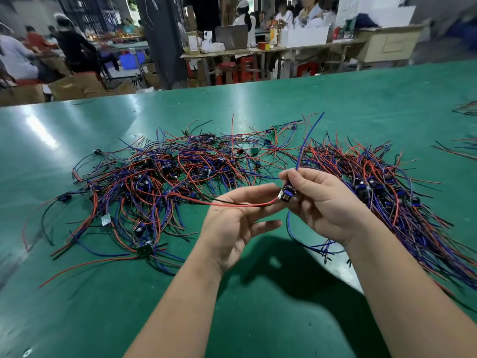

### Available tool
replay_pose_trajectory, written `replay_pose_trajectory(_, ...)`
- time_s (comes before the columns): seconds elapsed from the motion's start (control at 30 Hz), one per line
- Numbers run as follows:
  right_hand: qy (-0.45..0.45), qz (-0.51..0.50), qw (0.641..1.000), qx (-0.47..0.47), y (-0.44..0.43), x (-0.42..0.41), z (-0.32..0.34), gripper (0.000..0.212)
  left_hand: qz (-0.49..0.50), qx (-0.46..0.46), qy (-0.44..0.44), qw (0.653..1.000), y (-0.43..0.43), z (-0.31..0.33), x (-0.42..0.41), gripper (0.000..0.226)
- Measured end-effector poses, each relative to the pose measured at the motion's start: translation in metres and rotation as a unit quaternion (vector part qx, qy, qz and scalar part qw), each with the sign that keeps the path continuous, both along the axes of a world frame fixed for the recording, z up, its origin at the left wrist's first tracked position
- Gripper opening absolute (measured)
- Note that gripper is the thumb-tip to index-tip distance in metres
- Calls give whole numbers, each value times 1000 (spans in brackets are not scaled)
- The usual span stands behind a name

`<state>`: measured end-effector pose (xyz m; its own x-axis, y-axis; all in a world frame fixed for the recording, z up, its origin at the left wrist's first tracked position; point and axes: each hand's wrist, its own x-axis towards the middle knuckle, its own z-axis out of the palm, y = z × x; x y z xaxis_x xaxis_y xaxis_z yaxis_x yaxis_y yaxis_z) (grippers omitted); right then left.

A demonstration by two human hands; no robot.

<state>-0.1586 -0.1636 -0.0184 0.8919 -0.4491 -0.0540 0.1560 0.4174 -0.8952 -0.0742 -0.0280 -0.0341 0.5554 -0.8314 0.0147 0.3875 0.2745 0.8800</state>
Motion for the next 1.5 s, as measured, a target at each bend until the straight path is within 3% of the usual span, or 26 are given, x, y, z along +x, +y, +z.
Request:
replay_pose_trajectory(0.07,-12,8,1000,9,1,-1,1,17,53,20,44,997,-1,2,4,26)
replay_pose_trajectory(0.13,-23,18,1000,10,0,-3,2,16,74,83,49,993,-1,3,5,35)
replay_pose_trajectory(0.2,-11,37,999,-25,1,-3,1,15,56,132,-6,990,0,1,3,45)
replay_pose_trajectory(0.33,34,51,989,-133,2,-1,-6,14,-13,93,-73,993,-2,-4,-12,21)
replay_pose_trajectory(0.43,51,17,985,-167,-2,-3,-4,22,-7,127,-117,985,-3,-8,-12,12)
replay_pose_trajectory(0.53,41,-81,988,-125,-7,-3,0,16,-71,168,-144,973,-1,-10,-12,11)
replay_pose_trajectory(0.63,9,-189,982,-12,-15,-4,2,5,-151,179,-158,959,4,-10,-13,13)
replay_pose_trajectory(0.7,-31,-234,971,47,-17,-5,4,9,-170,170,-156,958,6,-7,-12,14)
replay_pose_trajectory(0.83,-64,-307,946,88,-24,-4,6,6,-63,167,-127,976,4,-3,-8,15)
replay_pose_trajectory(0.87,-45,-296,952,60,-23,-4,6,6,-16,167,-114,979,2,-4,-6,15)
replay_pose_trajectory(0.93,11,-217,972,-87,-16,-2,2,13,57,159,-81,982,0,-4,-2,15)
replay_pose_trajectory(1.03,67,-54,943,-322,9,1,-6,18,86,135,-69,985,-1,-5,1,17)
replay_pose_trajectory(1.17,24,-84,916,-391,21,0,-3,17,107,132,-165,972,0,-5,3,21)
replay_pose_trajectory(1.23,-9,-154,919,-364,15,-3,3,17,205,179,-294,916,5,-7,13,20)
replay_pose_trajectory(1.3,-30,-244,907,-341,1,-9,9,17,346,282,-441,779,15,-8,28,12)
replay_pose_trajectory(1.33,-25,-289,893,-344,-7,-13,11,16,397,334,-473,712,20,-9,36,22)
replay_pose_trajectory(1.37,-11,-329,875,-355,-15,-17,13,16,423,383,-471,672,26,-12,45,40)
replay_pose_trajectory(1.43,45,-394,834,-384,-31,-24,13,18,422,491,-412,641,36,-15,61,71)
replay_pose_trajectory(1.5,117,-436,788,-418,-41,-28,11,27,379,577,-352,632,43,-19,68,81)
